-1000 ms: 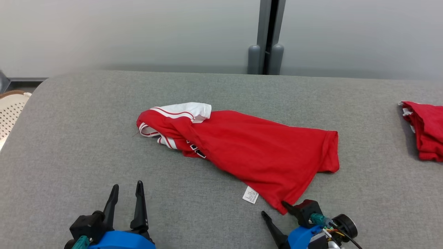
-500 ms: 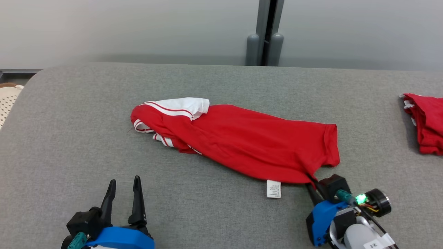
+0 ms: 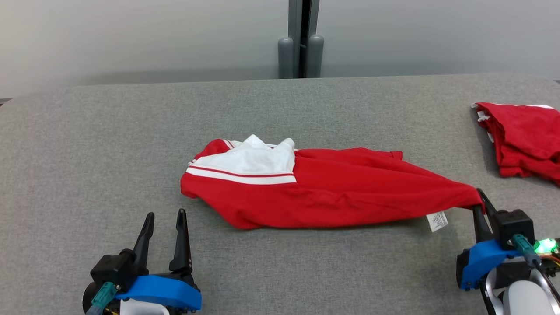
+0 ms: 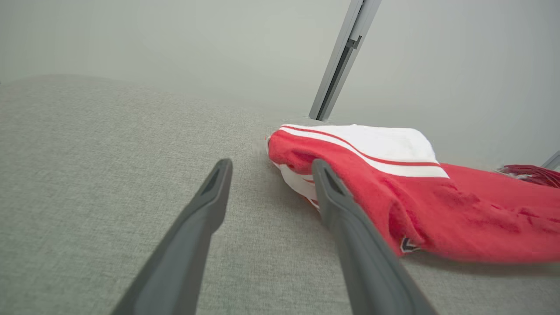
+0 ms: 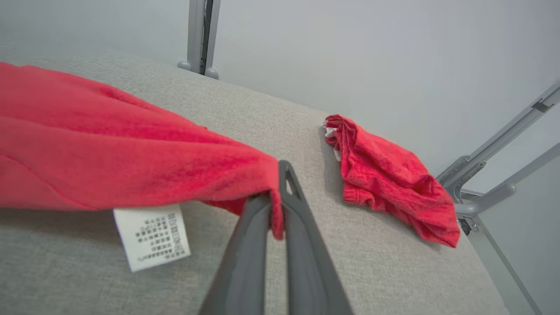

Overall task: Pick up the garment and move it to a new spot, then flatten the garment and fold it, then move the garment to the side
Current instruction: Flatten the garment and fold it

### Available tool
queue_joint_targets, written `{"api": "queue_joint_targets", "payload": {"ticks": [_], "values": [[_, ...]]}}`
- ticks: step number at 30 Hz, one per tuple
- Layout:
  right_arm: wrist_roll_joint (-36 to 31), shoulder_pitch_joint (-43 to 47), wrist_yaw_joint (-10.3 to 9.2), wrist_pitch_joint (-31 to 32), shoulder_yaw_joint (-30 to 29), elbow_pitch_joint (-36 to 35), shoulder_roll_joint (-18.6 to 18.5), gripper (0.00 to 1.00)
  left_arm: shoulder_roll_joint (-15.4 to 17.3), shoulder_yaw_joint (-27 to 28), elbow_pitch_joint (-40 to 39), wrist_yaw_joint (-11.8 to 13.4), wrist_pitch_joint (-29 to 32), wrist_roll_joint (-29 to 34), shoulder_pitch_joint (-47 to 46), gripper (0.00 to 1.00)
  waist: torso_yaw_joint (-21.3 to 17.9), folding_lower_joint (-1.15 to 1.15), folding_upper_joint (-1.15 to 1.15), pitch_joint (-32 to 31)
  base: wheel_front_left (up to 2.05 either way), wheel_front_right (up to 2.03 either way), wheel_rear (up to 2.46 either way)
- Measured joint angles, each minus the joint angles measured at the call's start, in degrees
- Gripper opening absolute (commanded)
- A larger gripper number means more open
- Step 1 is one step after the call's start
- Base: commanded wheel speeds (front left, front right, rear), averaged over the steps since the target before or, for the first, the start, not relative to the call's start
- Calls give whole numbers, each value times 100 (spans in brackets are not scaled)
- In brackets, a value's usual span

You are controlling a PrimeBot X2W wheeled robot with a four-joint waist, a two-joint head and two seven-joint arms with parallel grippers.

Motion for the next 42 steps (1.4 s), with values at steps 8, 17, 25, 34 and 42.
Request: {"api": "queue_joint_targets", "payload": {"ticks": [8, 17, 25, 34, 42], "values": [[303, 253, 0, -335, -2, 762, 2, 100, 0, 18, 52, -9, 0, 32, -46, 100, 2, 0, 0, 34, 0, 0, 0], [1102, 253, -1, -628, 257, 536, -2, 100, 1, 113, 49, -25, 0, 118, -17, 100, -41, 0, 0, -97, 0, 0, 0], [1705, 171, -2, -196, 1127, -531, -5, 100, 1, 37, 35, -51, 0, 133, 49, 100, 119, -1, 0, -199, 0, 0, 0], [2657, -1044, -2, 648, 2371, 639, 4, 100, -1, -88, 35, -53, -5, 97, -70, 100, 590, 0, 0, 3, 0, 0, 0], [3020, -1861, -2, 675, 2786, 1993, 5, 100, 1, -118, 57, -5, -4, 31, -133, 100, 1121, -1, 0, 269, 0, 0, 0]]}}
